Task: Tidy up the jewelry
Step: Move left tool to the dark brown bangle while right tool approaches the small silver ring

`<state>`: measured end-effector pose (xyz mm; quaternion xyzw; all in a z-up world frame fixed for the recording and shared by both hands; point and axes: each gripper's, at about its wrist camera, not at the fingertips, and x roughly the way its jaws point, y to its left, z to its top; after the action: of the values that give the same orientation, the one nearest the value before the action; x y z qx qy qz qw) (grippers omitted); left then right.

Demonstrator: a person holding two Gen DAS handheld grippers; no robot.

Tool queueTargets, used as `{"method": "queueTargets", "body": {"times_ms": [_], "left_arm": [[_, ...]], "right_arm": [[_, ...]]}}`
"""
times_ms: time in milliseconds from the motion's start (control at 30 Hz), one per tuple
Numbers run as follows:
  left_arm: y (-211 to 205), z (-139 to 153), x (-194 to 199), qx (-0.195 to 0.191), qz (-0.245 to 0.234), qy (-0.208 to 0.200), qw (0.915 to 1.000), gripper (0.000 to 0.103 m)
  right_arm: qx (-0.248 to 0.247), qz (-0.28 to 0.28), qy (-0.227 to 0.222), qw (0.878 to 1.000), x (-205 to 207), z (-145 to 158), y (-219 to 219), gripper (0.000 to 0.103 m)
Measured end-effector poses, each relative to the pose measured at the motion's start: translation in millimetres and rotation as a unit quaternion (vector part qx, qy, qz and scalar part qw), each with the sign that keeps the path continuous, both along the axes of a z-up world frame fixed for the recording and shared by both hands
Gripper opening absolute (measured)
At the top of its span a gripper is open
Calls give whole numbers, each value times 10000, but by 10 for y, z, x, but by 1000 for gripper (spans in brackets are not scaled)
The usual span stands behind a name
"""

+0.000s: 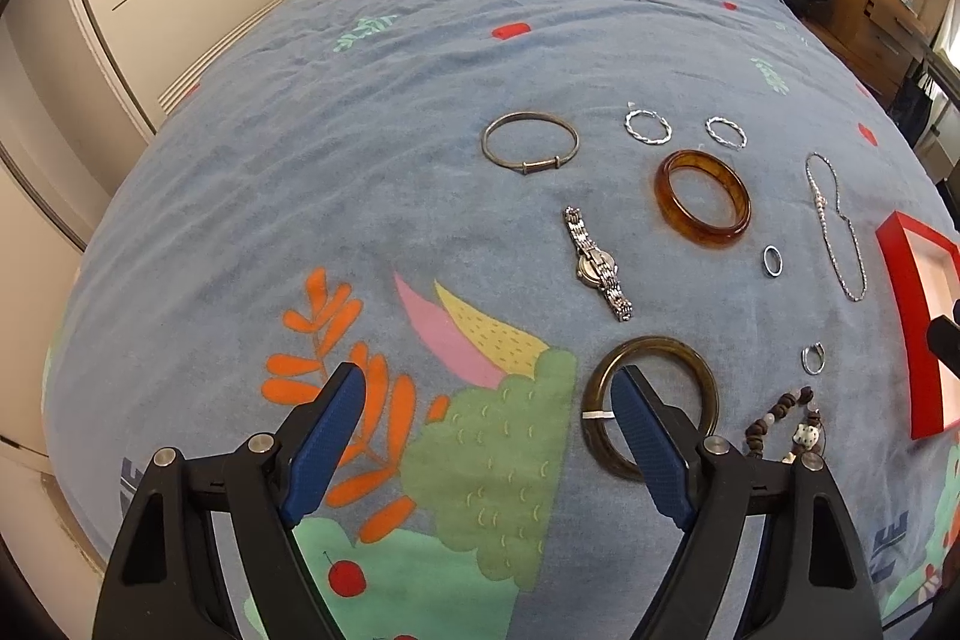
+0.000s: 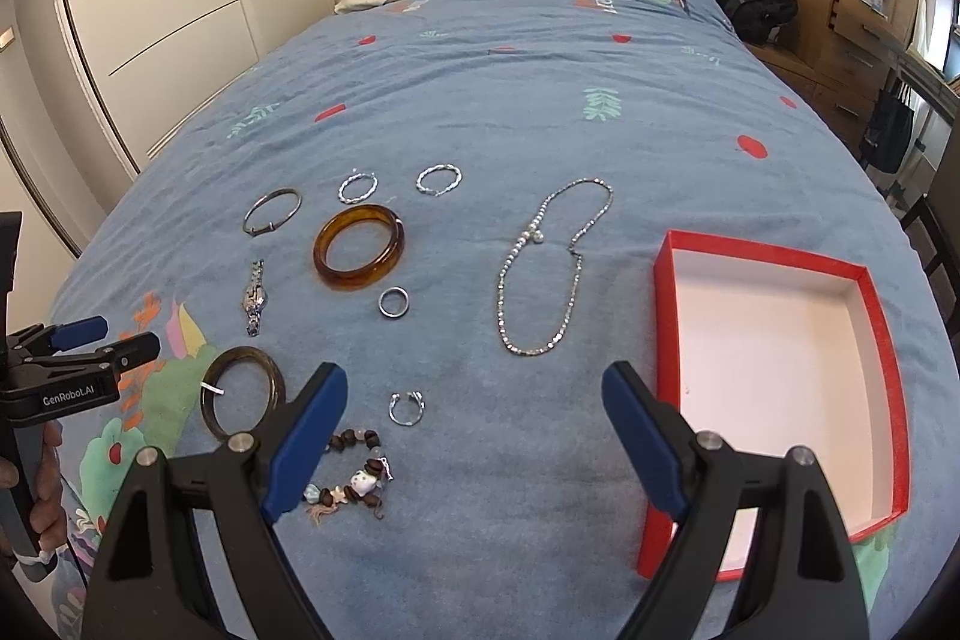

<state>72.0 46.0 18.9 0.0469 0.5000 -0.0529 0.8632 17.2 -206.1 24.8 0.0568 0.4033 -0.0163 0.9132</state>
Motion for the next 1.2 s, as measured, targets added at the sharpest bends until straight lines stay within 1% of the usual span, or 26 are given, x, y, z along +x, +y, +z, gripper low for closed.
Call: {"method": "queueTargets", "body": {"times_ms": [367, 533, 733, 900, 1200], "left_arm": [[1, -36, -37, -55, -114, 32, 9999, 82], [18, -71, -36, -88, -88, 65, 9999, 80], [12, -113, -41, -106, -142, 98, 9998, 77], [-23, -157, -50, -141, -205, 134, 9996, 76], [-61, -207, -29, -148, -256, 156, 9994, 75]], "right_arm": [[40, 107, 64, 9999, -19, -79, 124, 87], [41, 198, 117, 9997, -23, -111, 187, 87], [109, 220, 198, 9995, -4, -181, 167, 86], [119, 240, 286, 9992, 22, -260, 165, 85], [141, 258, 306, 9991, 60, -309, 148, 83]]}}
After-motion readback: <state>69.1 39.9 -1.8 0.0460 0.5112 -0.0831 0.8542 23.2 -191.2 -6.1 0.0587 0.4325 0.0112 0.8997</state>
